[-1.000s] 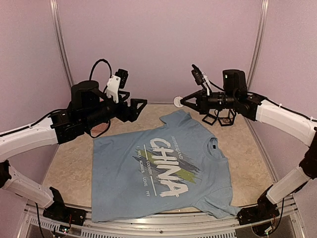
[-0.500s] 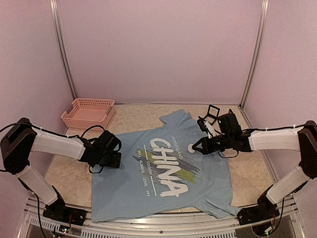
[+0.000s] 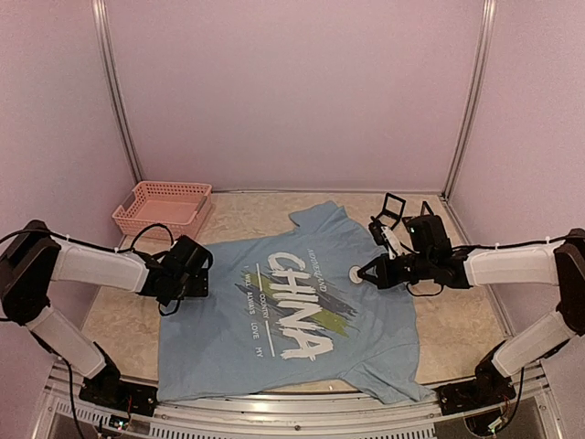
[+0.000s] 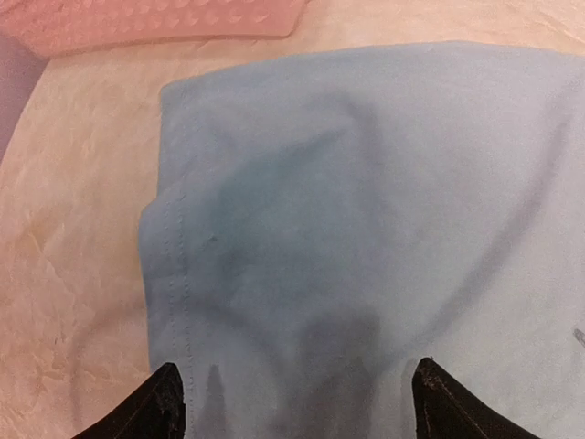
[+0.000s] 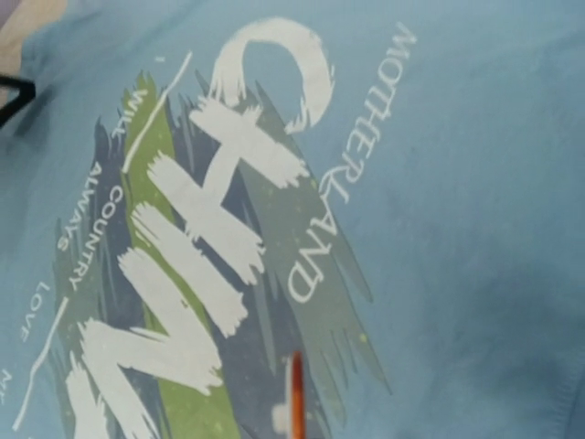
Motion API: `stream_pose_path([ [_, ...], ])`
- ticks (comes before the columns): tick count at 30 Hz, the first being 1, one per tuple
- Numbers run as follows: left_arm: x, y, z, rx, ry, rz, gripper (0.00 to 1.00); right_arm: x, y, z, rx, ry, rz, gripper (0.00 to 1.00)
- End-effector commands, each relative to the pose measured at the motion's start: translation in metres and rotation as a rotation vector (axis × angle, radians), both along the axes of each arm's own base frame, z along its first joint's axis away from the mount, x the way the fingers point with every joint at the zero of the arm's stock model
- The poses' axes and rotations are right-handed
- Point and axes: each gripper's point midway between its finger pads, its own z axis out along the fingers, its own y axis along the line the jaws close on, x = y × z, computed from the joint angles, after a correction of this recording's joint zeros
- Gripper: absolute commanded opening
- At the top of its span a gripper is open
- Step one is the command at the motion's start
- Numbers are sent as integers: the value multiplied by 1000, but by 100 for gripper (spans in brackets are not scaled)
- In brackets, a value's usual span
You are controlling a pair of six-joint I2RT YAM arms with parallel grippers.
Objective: Pin the brooch onto the clothing
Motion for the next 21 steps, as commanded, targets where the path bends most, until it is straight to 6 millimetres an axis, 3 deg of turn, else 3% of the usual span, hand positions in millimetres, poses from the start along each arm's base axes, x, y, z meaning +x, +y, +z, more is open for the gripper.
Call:
stream_pose_path([
  [1, 3, -107, 73, 72, -255, -382, 85, 4, -12, 15, 20, -67, -18, 0],
  [3, -29, -193, 80, 43, -276, -772, 86, 6, -19, 18, 17, -84, -43, 0],
  [5, -78, -265, 78, -60, -231, -1143, 85, 9, -31, 15, -5, -97, -85, 0],
  [7, -103, -304, 71, -67, -219, -1304, 84, 13, -45, 10, -38, -117, -135, 0],
  [9, -115, -334, 68, -50, -229, -1412, 83, 12, -52, 10, -41, -136, -146, 0],
  [12, -129, -367, 59, -16, -214, -1557, 82, 8, -54, 10, -36, -157, -144, 0],
  [13, -135, -375, 44, 31, -175, -1600, 82, 8, -56, 8, -46, -156, -147, 0],
  [15, -138, -392, 37, 98, -165, -1642, 82, 7, -59, 2, -73, -147, -152, 0],
  [21, -116, -411, 4, 148, -128, -1623, 79, 2, -63, 2, -65, -158, -161, 0],
])
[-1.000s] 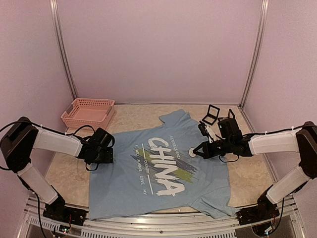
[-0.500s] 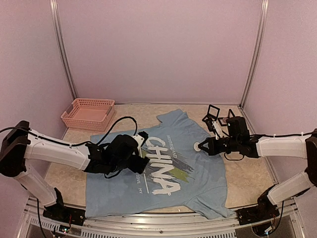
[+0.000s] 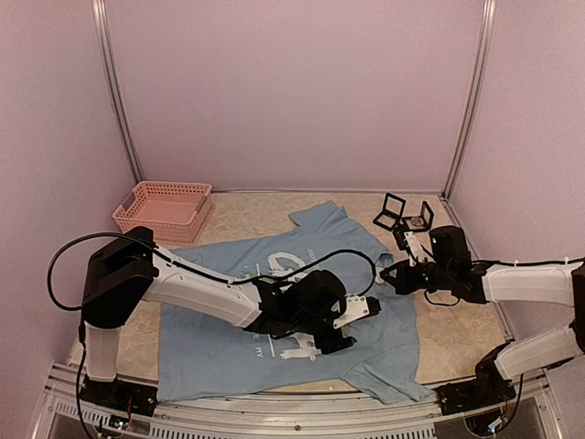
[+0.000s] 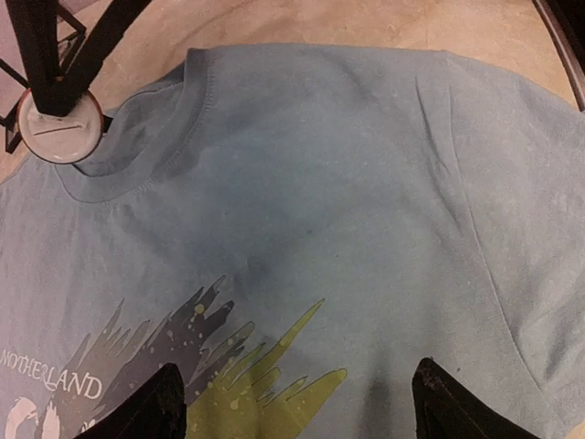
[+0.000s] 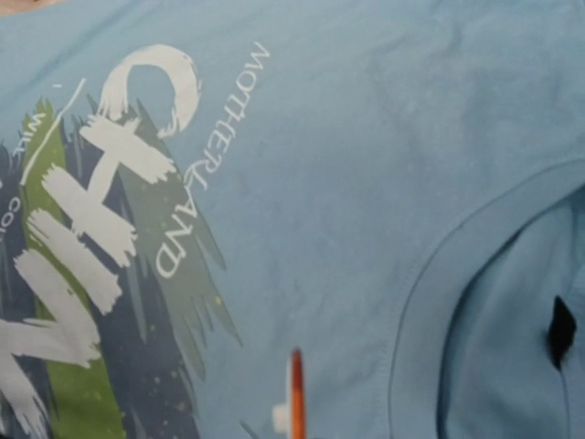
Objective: Pin the brooch onto the clothing
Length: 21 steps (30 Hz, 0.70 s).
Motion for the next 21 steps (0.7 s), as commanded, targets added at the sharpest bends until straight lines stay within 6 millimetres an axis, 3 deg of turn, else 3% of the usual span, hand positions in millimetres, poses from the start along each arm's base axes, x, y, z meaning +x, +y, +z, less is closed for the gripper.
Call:
stream_pose_path([
  [1, 12, -4, -22, 78, 4, -40, 77, -2, -6, 7, 7, -45, -13, 0],
  [9, -14, -6, -49, 134, 88, -203, 66, -10, -2, -1, 2, -14, 34, 0],
  [21, -3, 2, -68, 204, 210, -208, 38, -15, 15, -2, 59, 62, 111, 0],
])
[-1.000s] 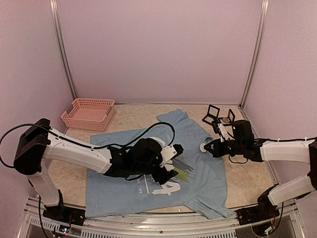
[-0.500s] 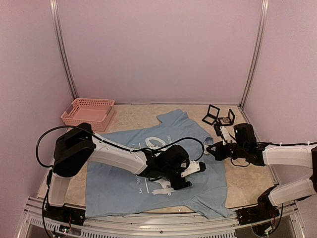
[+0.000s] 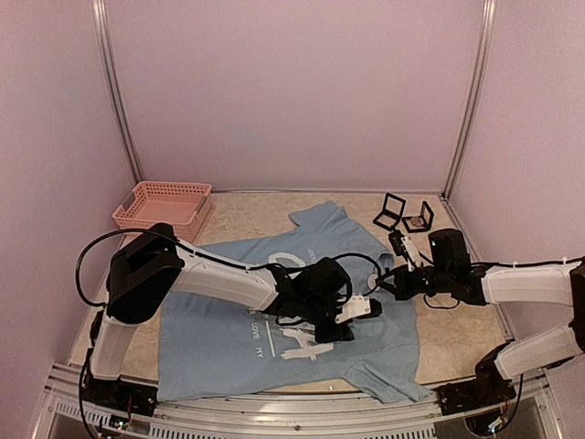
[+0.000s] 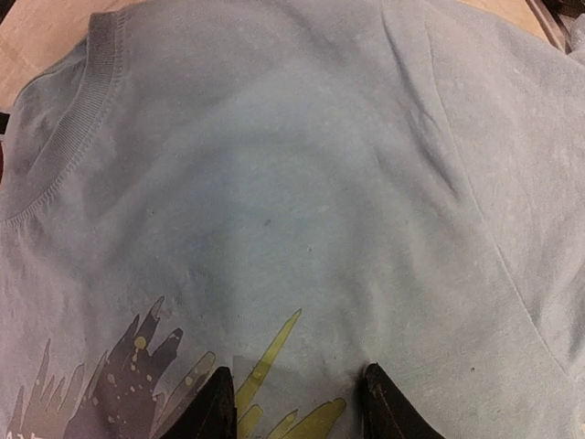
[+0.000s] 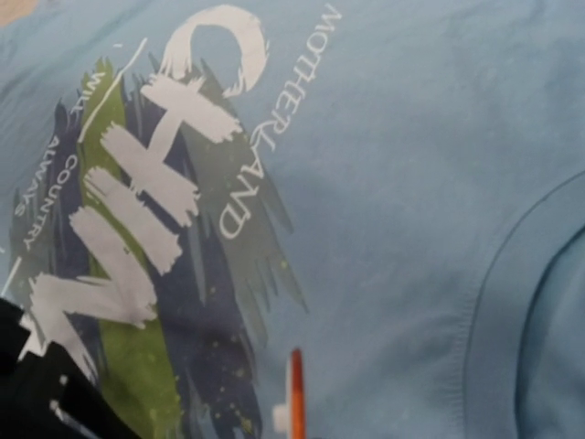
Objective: Pin the brooch onto the clothing
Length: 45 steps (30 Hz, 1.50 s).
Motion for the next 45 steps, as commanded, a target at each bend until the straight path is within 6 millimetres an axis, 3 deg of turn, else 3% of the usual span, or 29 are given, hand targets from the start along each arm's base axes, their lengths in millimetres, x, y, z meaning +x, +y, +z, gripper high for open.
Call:
stream_pose_path([
  [1, -6, 14, -31, 120, 59, -34, 31, 3, 4, 2, 14, 33, 13, 0],
  [3, -5, 17, -38, 135, 73, -27, 15, 2, 4, 2, 13, 39, 15, 0],
  [6, -1, 19, -33, 112, 83, -14, 2, 0, 3, 0, 5, 45, 13, 0],
  [8, 0, 18, -23, 75, 83, -2, 0, -1, 1, -2, 1, 46, 10, 0],
  [14, -5, 2, 58, -236, 122, -8, 0, -12, 9, -2, 51, -68, 62, 0],
  [16, -8, 2, 73, -283, 152, -15, 0, -16, 11, 3, 40, -185, 67, 0],
  [22, -7, 7, 75, -315, 202, -2, 0, -31, 20, 23, 31, -447, 102, 0],
  [29, -5, 9, 84, -350, 238, -2, 0, -64, 37, 15, -39, -639, 201, 0],
  [45, 0, 14, 85, -355, 238, 1, 0, -82, 55, -10, -167, -699, 299, 0],
])
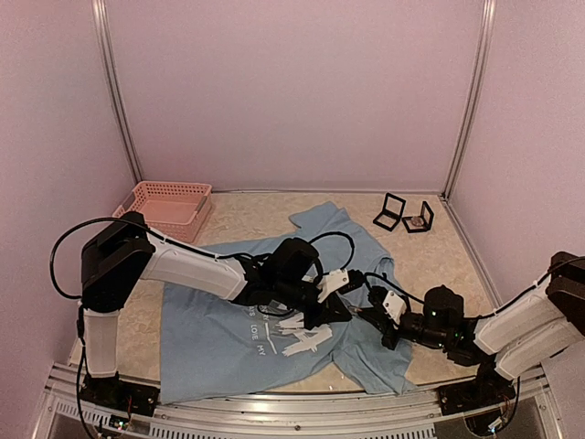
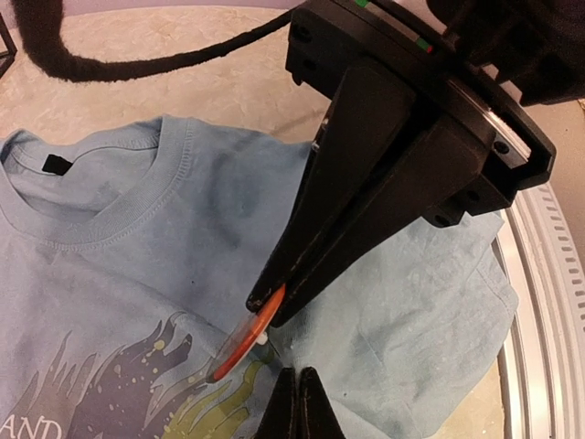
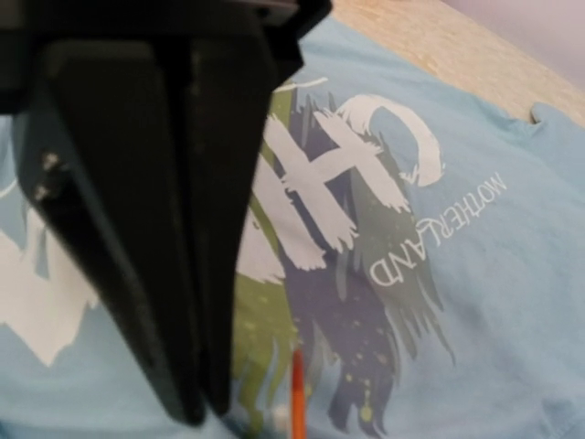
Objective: Pin the brooch onto the clothing
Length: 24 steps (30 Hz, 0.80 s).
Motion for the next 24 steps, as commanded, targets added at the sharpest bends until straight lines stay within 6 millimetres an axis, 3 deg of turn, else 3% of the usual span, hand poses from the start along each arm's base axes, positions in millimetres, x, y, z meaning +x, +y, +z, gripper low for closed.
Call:
stream_pose_path([
  [1, 2, 0, 24, -55, -15, -5, 0, -2, 1, 2, -16, -36, -3, 0],
  [17, 4, -1, 25, -57, -19, 3, 0, -30, 6, 2, -17, -31, 131, 0],
  [24, 5, 1, 26, -55, -22, 3, 0, -23, 4, 1, -29, -16, 87, 0],
])
